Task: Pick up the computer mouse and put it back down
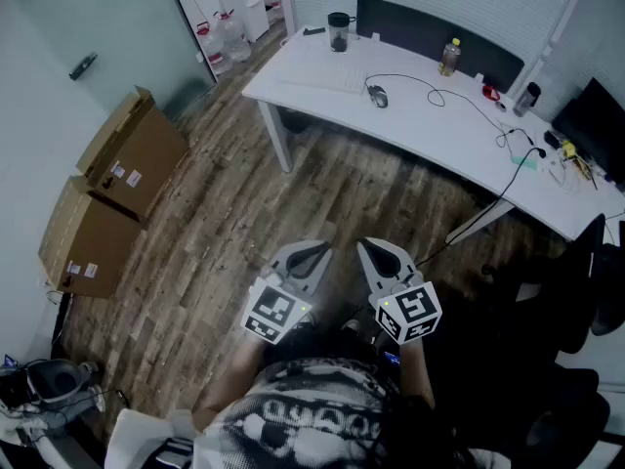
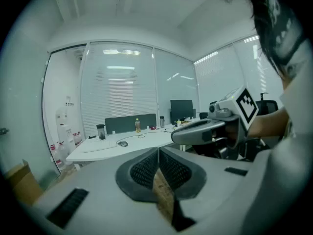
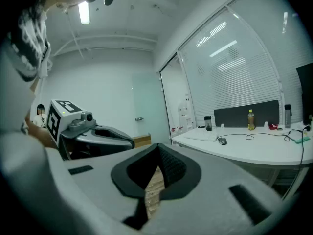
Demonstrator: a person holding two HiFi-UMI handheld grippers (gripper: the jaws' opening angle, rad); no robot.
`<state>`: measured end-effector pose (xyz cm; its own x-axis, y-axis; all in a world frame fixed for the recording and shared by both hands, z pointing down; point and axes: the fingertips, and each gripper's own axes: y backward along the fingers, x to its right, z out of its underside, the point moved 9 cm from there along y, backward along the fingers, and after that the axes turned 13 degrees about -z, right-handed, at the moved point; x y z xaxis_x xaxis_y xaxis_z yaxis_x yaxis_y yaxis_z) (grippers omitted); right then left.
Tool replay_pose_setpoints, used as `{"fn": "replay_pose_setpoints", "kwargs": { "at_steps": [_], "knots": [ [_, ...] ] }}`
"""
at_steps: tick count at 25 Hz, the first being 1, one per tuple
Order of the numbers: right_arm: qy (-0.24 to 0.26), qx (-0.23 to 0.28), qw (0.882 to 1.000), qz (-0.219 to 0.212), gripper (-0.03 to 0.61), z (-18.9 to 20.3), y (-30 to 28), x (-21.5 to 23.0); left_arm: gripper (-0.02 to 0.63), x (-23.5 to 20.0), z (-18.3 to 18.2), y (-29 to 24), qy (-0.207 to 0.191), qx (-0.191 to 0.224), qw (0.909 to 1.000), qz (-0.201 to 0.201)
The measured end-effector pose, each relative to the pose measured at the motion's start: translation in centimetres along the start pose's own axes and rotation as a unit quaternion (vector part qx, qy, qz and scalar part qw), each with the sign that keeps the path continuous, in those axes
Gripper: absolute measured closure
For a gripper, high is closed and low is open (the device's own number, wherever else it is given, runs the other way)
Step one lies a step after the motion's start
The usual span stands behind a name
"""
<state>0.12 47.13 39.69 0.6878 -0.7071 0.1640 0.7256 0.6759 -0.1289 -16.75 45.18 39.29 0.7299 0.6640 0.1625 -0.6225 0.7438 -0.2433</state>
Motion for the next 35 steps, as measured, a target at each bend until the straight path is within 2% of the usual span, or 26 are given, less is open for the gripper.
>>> {"fn": "replay_pose_setpoints", "kwargs": {
  "at_steps": [11,18,23,28,35],
  "knots": [
    [-0.001,0.001,0.999,-0.032,0.586,2.2,2.9,1.1,0.607,3.4,0.6,-0.8,0.005,0.004,0.9997,-0.023],
    [-0.01,0.0,0.998,-0.057,0.586,2.9,2.0,1.6,0.607,3.9,2.0,-0.3,0.007,-0.031,0.9989,-0.034],
    [-0.021,-0.003,0.998,-0.057,0.586,3.2,0.3,3.2,0.607,2.0,1.5,-1.7,0.009,-0.023,0.9987,-0.045],
    [-0.02,-0.012,0.999,-0.042,0.586,3.1,-2.9,6.4,0.607,-1.0,2.5,-5.7,0.013,-0.032,0.9992,-0.021],
    [-0.018,-0.015,1.0,0.003,0.586,0.2,-10.9,13.1,0.607,-9.9,1.1,-14.1,0.004,-0.004,0.9999,0.016]
  ]
}}
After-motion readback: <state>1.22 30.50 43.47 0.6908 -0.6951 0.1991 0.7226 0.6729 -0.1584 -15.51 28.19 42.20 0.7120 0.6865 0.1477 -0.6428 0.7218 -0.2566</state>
